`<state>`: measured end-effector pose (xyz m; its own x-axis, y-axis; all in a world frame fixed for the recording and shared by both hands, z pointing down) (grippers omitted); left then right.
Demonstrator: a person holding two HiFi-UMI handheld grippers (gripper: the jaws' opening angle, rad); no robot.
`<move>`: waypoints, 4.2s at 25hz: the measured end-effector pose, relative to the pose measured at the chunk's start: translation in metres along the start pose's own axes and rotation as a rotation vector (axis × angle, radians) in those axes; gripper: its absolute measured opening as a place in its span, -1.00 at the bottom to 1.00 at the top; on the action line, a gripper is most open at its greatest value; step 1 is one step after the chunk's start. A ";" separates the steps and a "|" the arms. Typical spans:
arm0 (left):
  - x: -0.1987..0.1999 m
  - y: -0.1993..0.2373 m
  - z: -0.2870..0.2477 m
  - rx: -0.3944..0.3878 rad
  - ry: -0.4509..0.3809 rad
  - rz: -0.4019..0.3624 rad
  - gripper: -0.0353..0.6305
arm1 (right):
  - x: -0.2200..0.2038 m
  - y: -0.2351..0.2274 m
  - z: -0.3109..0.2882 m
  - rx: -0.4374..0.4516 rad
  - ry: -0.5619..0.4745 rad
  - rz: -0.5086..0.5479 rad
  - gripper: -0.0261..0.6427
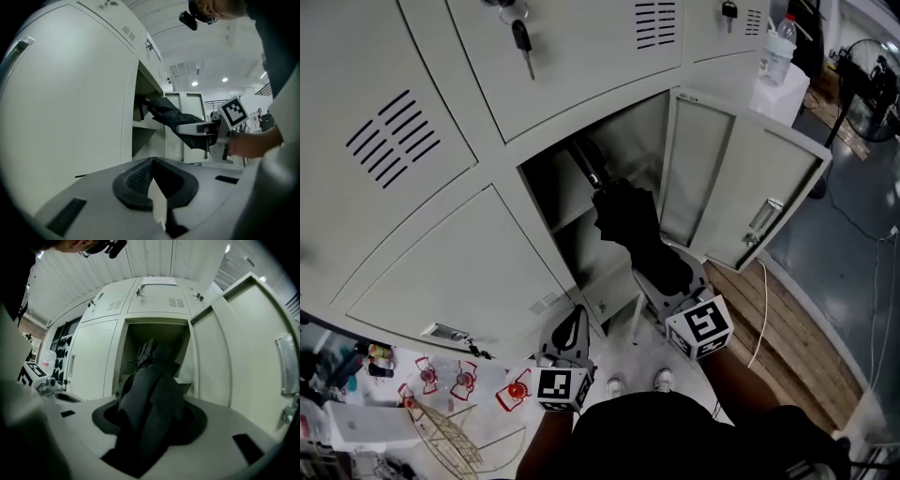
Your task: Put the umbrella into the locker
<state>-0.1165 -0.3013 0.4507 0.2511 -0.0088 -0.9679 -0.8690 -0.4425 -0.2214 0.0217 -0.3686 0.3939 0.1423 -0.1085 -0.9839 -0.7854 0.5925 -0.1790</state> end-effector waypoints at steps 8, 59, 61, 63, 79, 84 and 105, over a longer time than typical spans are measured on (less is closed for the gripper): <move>0.016 0.001 -0.006 0.018 -0.039 -0.009 -0.90 | 0.023 -0.010 -0.038 0.000 0.011 0.037 -0.27; 0.016 0.006 -0.028 -0.002 -0.046 0.029 -0.90 | 0.098 -0.007 -0.147 0.068 0.136 0.244 0.09; 0.017 0.005 -0.029 -0.005 -0.046 0.029 -0.90 | 0.102 -0.005 -0.126 0.078 0.094 0.219 0.09; 0.019 0.002 -0.030 -0.012 -0.046 0.026 -0.90 | 0.104 -0.002 -0.107 0.085 0.059 0.197 0.08; 0.042 -0.020 -0.034 -0.073 -0.099 -0.019 -0.90 | 0.070 0.012 0.020 -0.008 -0.121 0.062 -0.85; 0.046 -0.026 -0.035 -0.083 -0.100 -0.030 -0.90 | 0.043 0.011 0.044 -0.004 -0.110 0.040 -0.93; 0.050 -0.038 -0.033 -0.065 -0.094 -0.044 -0.90 | -0.001 -0.001 0.068 0.010 -0.009 -0.009 -0.93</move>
<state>-0.0568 -0.3147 0.4147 0.2445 0.0943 -0.9651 -0.8280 -0.4977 -0.2584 0.0636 -0.3152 0.3946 0.1544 -0.1068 -0.9822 -0.7779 0.5997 -0.1875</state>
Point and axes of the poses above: the fingertips, and each gripper's own axes: z backward along the fingers, y to its left, x out of its top, the point moved 1 cm from there along z, backward along the fingers, and after that the axes turned 14 degrees about -z, right-handed, at the moved point
